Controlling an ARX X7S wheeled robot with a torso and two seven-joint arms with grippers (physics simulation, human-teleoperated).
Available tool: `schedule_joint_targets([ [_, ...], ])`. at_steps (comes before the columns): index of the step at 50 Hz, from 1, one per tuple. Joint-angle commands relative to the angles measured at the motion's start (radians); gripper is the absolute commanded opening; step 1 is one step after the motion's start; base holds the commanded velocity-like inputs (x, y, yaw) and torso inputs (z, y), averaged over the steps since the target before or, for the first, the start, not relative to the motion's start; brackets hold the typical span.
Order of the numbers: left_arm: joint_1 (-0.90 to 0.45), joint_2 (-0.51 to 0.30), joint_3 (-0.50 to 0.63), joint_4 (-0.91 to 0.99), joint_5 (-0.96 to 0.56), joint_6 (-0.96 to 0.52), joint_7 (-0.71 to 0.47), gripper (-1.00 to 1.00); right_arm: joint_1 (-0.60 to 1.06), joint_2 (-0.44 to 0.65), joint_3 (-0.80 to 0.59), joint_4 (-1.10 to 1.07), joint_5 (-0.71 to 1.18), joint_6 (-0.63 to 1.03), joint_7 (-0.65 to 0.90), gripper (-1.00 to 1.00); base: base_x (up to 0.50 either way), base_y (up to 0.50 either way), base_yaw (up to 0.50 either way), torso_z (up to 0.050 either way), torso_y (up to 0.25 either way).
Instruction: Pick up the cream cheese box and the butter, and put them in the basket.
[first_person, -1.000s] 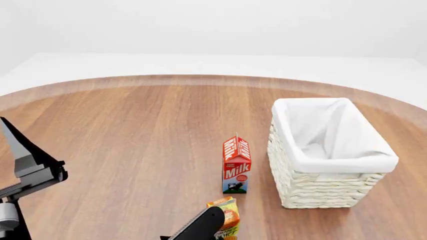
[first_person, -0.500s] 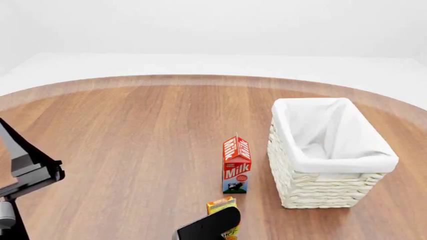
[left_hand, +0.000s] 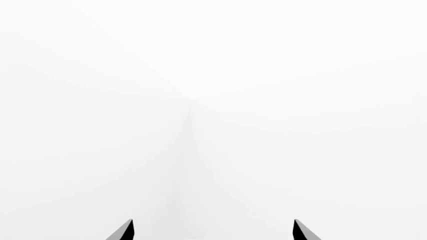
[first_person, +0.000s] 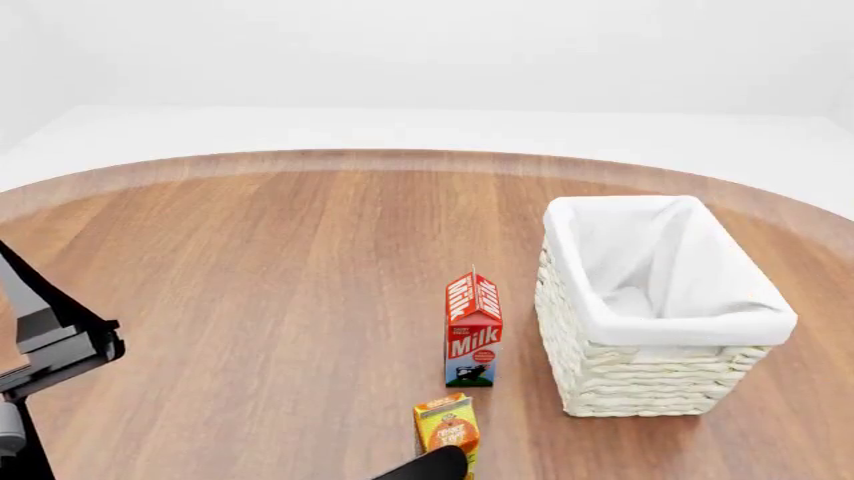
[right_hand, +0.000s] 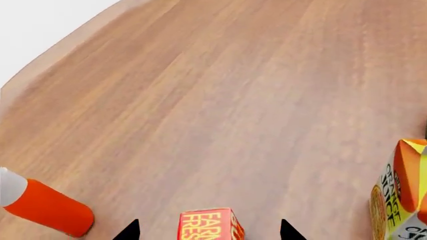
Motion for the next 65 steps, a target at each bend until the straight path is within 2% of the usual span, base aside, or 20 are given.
schedule_joint_targets([
  [1, 0.001, 0.019, -0.022, -0.005, 0.009, 0.009, 0.026, 1.00, -0.016, -0.012, 0.004, 0.022, -0.022, -0.002, -0.021, 1.00, 0.00, 0.00, 0.00, 0.000, 0.000],
  [38, 0.004, 0.014, -0.031, -0.011, -0.001, 0.015, 0.019, 1.00, -0.046, -0.001, -0.031, 0.086, 0.011, 0.003, -0.007, 1.00, 0.00, 0.00, 0.00, 0.000, 0.000],
  [65, 0.008, 0.009, -0.045, -0.010, -0.007, 0.014, 0.011, 1.00, -0.037, -0.008, -0.031, 0.203, 0.053, -0.011, -0.070, 1.00, 0.00, 0.00, 0.00, 0.000, 0.000],
])
